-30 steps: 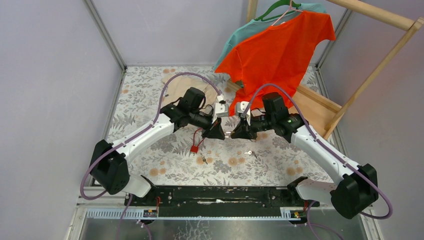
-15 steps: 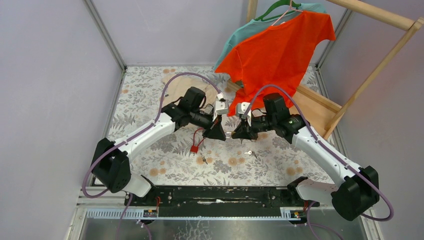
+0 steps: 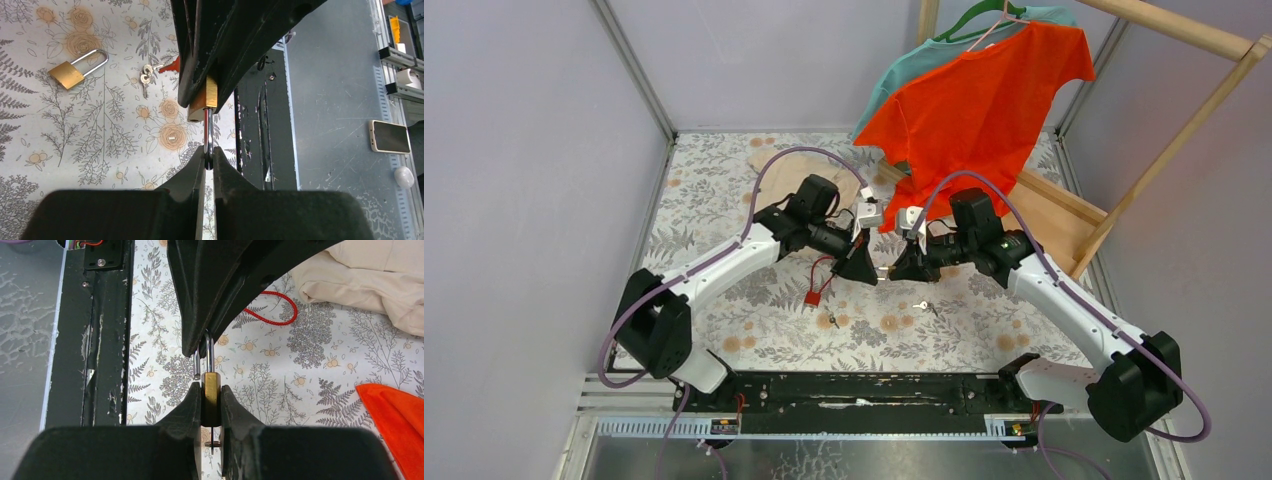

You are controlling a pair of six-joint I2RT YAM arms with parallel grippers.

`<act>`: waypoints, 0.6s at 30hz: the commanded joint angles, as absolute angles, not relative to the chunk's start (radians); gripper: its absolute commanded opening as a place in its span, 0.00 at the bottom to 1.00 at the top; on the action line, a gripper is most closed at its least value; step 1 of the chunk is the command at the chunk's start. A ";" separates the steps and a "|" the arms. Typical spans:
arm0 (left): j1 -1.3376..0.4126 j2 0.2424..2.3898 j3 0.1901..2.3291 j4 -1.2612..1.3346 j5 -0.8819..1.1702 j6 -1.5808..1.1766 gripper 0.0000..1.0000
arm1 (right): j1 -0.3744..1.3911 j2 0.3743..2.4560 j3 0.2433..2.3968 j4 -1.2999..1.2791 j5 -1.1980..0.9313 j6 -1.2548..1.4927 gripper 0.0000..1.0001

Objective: Lock with the key
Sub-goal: Lock the lock.

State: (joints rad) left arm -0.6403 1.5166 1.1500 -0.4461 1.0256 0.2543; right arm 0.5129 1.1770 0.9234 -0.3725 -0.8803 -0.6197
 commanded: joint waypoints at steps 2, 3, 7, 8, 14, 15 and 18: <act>-0.688 1.538 1.191 -0.336 1.113 0.187 0.00 | 0.510 1.164 0.933 -0.233 -0.897 -0.556 0.00; -0.695 1.541 1.194 -0.335 1.106 0.187 0.00 | 0.509 1.166 0.932 -0.224 -0.906 -0.543 0.00; -0.717 1.560 1.209 -0.331 1.093 0.184 0.00 | 0.510 1.172 0.920 -0.197 -0.925 -0.514 0.00; -0.720 1.565 1.214 -0.331 1.088 0.183 0.00 | 0.510 1.171 0.917 -0.191 -0.931 -0.507 0.00; -0.728 1.566 1.221 -0.331 1.051 0.189 0.00 | 0.509 1.169 0.913 -0.194 -0.921 -0.518 0.00; -0.727 1.564 1.216 -0.331 1.047 0.194 0.00 | 0.510 1.169 0.911 -0.194 -0.918 -0.523 0.00; -0.728 1.550 1.204 -0.344 1.029 0.222 0.00 | 0.508 1.176 0.918 -0.215 -0.907 -0.545 0.00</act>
State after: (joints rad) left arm -0.6746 1.5677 1.1664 -0.4347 0.9928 0.2081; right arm 0.4980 1.1770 0.8886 -0.3725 -0.8837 -0.5301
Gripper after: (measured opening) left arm 0.099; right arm 0.155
